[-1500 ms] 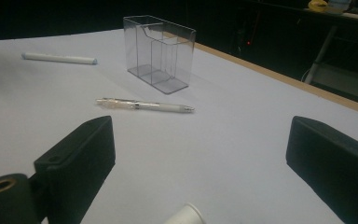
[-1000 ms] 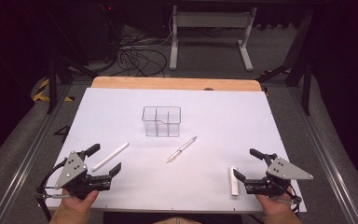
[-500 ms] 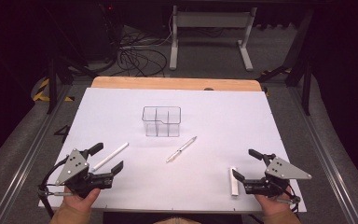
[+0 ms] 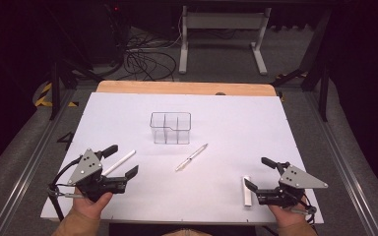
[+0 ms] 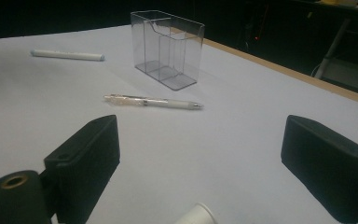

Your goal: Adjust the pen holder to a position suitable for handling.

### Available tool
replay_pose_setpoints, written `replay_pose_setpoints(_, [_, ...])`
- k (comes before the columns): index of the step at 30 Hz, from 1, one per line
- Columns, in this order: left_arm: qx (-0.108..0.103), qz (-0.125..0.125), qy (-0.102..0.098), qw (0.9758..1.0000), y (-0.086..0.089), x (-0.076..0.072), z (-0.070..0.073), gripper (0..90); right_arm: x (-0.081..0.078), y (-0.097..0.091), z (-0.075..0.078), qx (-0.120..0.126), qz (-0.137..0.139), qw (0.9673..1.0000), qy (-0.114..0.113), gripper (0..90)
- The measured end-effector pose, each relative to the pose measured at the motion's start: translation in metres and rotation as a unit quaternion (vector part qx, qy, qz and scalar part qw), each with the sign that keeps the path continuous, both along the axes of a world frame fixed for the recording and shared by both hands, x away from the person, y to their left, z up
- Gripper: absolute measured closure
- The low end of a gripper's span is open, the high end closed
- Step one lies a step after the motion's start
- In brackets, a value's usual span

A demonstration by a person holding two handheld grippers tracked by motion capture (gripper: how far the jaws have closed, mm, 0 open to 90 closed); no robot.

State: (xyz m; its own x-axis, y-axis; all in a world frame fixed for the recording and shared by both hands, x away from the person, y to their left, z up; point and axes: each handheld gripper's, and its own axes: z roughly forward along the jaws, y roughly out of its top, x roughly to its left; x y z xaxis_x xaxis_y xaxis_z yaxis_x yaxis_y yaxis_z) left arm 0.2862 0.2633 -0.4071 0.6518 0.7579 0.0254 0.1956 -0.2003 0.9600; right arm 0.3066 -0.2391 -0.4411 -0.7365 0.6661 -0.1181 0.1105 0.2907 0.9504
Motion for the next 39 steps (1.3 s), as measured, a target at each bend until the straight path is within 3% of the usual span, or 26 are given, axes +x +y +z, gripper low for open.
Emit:
replay_pose_setpoints(8, [0.005, -0.013, 0.012, 0.9998, -0.012, 0.010, 0.009, 10.0, 0.000, 0.002, 0.000, -0.002, 0.002, 1.0000, -0.002, 12.3])
replay_pose_setpoints(16, [0.012, -0.026, 0.007, 0.9996, -0.022, 0.014, 0.015, 10.0, -0.001, 0.001, 0.001, 0.000, 0.002, 1.0000, -0.008, 13.0])
replay_pose_setpoints(25, [-0.015, -0.059, 0.038, 0.9974, -0.031, 0.019, 0.023, 11.4, -0.002, 0.003, 0.000, -0.003, 0.005, 1.0000, -0.003, 13.1])
replay_pose_setpoints(28, [-0.008, -0.062, 0.039, 0.9973, -0.038, 0.021, 0.027, 12.0, -0.002, 0.004, 0.000, -0.004, 0.006, 1.0000, -0.003, 13.2])
replay_pose_setpoints(33, [0.030, -0.061, 0.030, 0.9972, -0.052, 0.026, 0.028, 15.3, -0.002, 0.003, 0.000, -0.005, 0.007, 1.0000, -0.004, 13.2])
replay_pose_setpoints(39, [0.044, -0.071, 0.037, 0.9958, -0.068, 0.036, 0.025, 16.2, -0.002, 0.003, 0.000, -0.005, 0.007, 1.0000, -0.004, 13.2])
